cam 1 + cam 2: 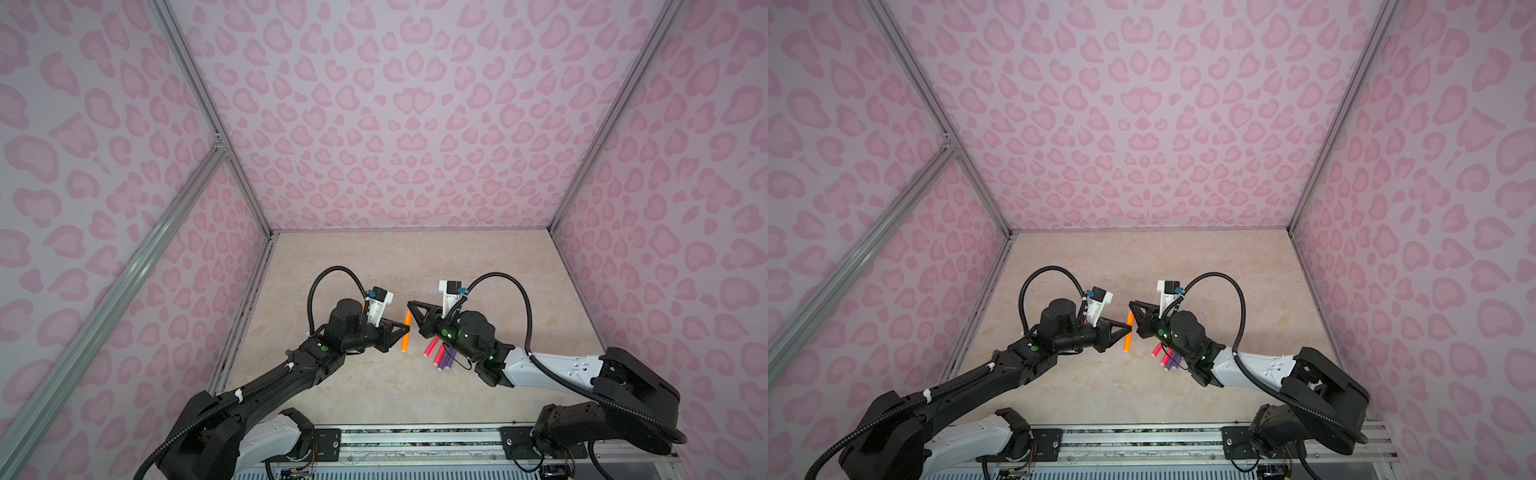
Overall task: Insert the pens into the pen caps
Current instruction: 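Push the pale cap down onto the orange highlighter tip with the right gripper, then open the right gripper and draw it back from the capped highlighter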
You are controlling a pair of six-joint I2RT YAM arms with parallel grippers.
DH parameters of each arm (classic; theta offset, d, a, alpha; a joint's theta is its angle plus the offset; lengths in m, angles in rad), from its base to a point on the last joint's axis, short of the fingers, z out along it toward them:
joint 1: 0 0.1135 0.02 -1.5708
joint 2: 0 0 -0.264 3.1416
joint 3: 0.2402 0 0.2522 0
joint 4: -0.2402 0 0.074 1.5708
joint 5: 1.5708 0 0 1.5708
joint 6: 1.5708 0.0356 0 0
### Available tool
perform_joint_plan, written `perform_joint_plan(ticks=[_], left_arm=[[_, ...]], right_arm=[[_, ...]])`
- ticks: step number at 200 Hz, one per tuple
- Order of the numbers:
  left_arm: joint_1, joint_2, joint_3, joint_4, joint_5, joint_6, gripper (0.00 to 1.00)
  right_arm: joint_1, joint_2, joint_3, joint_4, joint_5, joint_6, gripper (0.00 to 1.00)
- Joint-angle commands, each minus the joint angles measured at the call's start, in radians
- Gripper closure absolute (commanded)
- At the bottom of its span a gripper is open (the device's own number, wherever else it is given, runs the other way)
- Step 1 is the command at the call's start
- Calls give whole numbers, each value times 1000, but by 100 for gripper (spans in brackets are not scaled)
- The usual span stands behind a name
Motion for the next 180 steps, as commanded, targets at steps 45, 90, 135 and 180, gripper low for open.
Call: perform_joint_plan(ticks=[45,90,135,180], left_arm=[[13,-17,-2,127,-119,-41,97],[13,-25,3,97,-148,-28,97],[14,-16,8,91,-150,-26,97],[13,-18,9,87,-150,-23,97]], right_arm=[[2,-8,-12,75,-175,-11,100],[1,-35,17,7,-123,-22,61],[-7,-84,140,-240,-77,-64,38],[-18,-50,313,-611,117,-47,34]])
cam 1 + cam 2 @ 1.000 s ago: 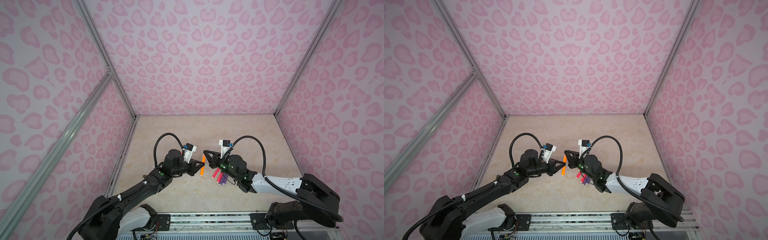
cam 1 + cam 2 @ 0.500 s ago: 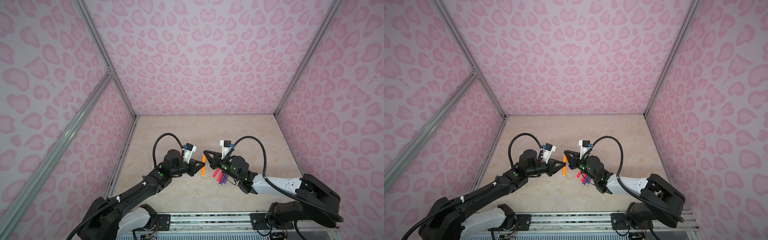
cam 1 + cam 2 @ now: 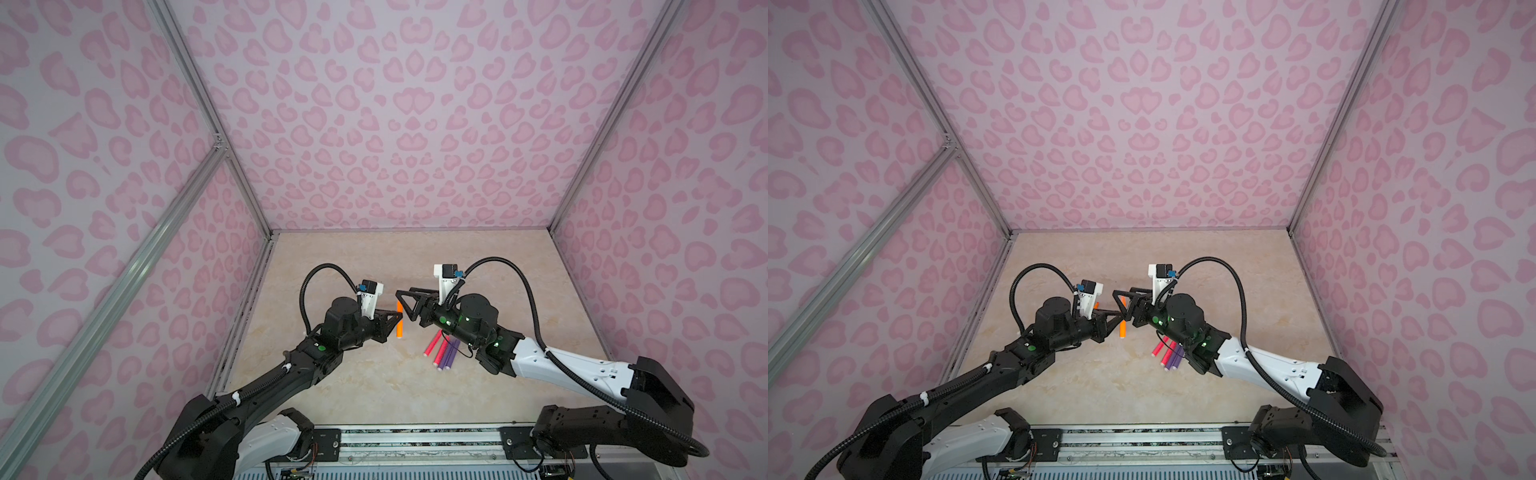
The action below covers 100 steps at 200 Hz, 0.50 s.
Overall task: Insert the pens into the pen caps
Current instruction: 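Open the right gripper and draw it back from the capped highlighter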
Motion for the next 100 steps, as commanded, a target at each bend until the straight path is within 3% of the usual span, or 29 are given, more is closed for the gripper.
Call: perform_joint_plan(ticks=[1,44,100], left_arm=[[0,-1,12,35,-8,4,97],[-1,1,17,28,-13,10,97],[-1,4,20,21,-12,12,97]], right_arm=[[-11,27,67,-258,125,2,34],[-12,128,202,-389,79,-5,52],[-11,223,319,-442,66,-11,56]])
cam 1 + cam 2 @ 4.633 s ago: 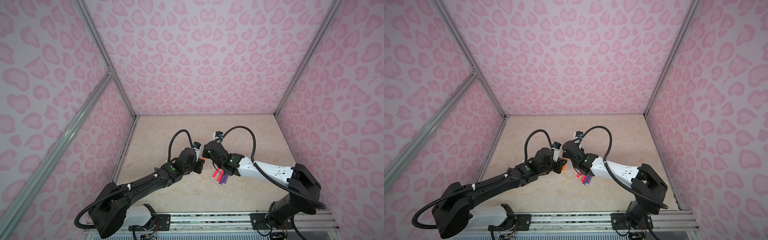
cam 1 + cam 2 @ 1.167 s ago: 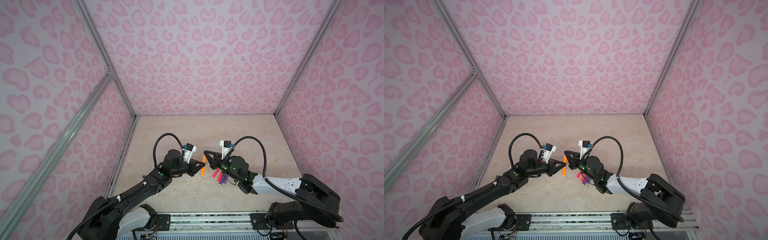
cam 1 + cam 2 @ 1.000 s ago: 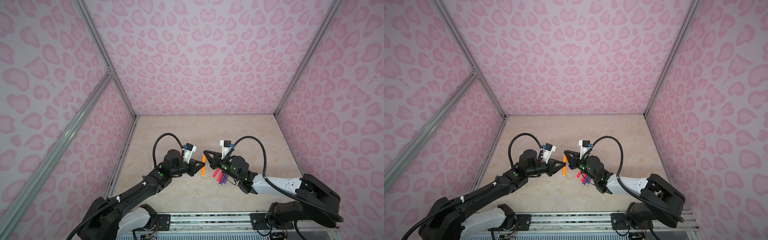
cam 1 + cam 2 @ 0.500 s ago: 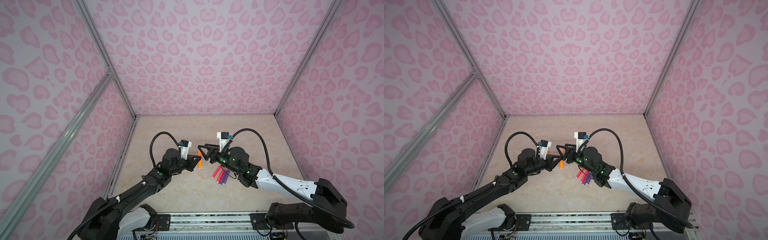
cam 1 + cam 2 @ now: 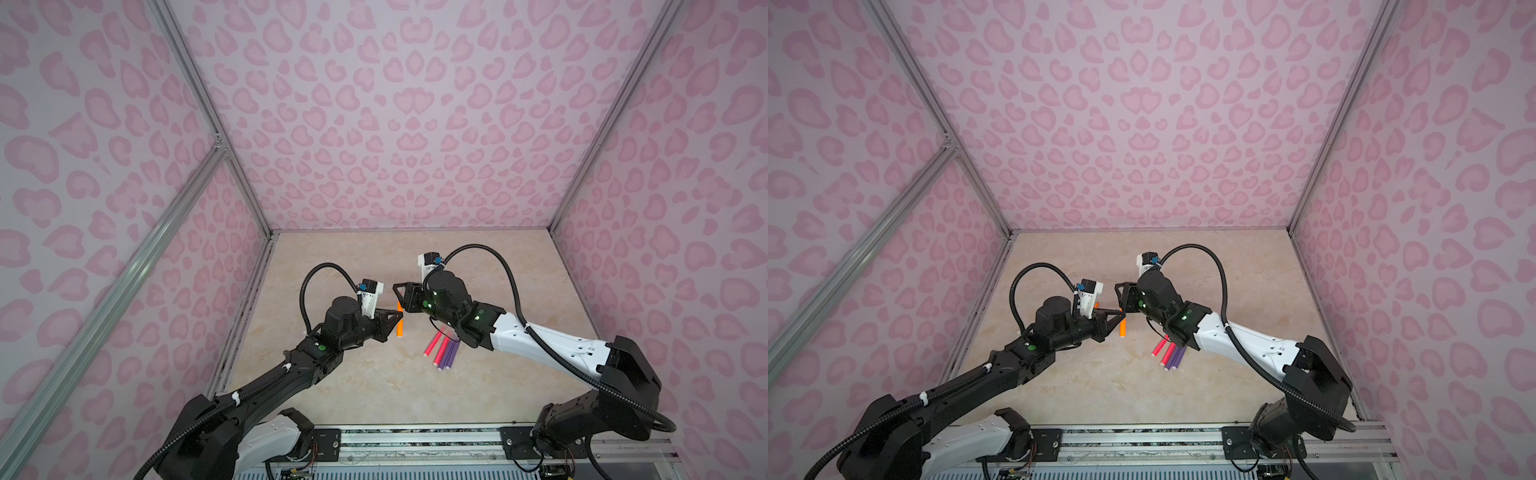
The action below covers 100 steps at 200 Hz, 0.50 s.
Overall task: Insert the pens into the pen caps
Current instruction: 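Open the right gripper and draw it back from the capped highlighter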
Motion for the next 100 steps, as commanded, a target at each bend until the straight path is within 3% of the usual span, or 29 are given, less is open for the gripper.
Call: perform_joint_plan(ticks=[1,79,100], left_arm=[[-1,3,13,24,-4,11,97],[-2,7,15,17,-11,11,97],[-2,12,18,14,-22,4,97]], right_arm=[[2,27,28,-34,-8,-11,57],[7,89,101,-88,7,-22,87],[15,80,86,-90,7,-27,100]])
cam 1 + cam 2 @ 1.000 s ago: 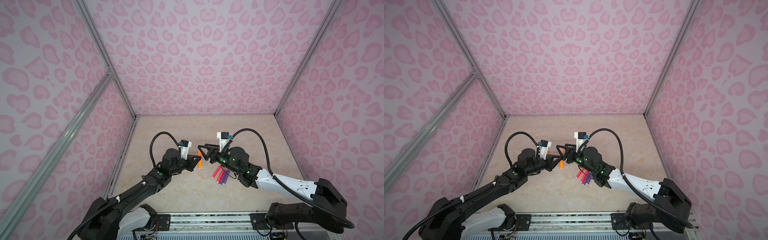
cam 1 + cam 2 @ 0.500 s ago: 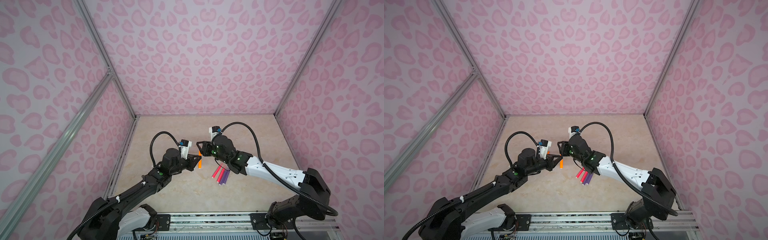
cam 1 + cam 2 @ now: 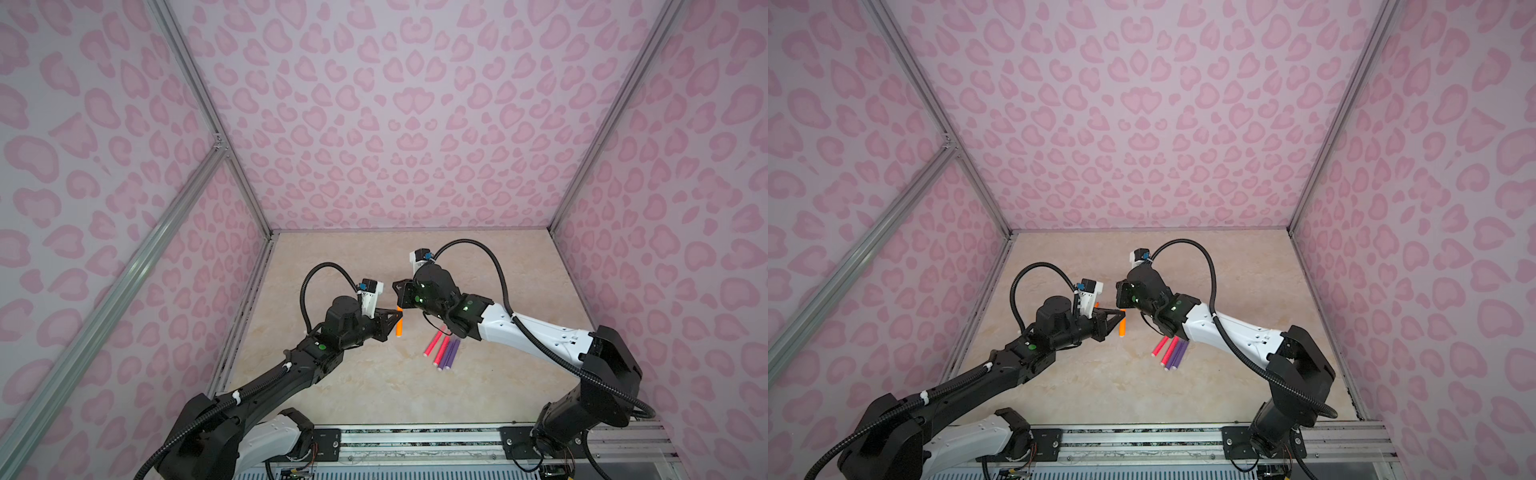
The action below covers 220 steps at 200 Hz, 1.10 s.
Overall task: Insert the pens into the pen caps
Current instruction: 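Open the right gripper and draw it back from the capped highlighter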
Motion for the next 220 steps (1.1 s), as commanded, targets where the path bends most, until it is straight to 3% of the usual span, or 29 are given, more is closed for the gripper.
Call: perform_joint_plan(ticks=[1,139,220], left_arm=[[1,6,14,21,-14,0,97],[45,-37,-27,54,-13,-38,96],[65,-39,-33,64,-7,-53,96]], right_arm=[[10,-5,-13,-5,-12,4,100],[149,-122,-338,258,88,114,100],[218,-139,-375,274,168,142,100]])
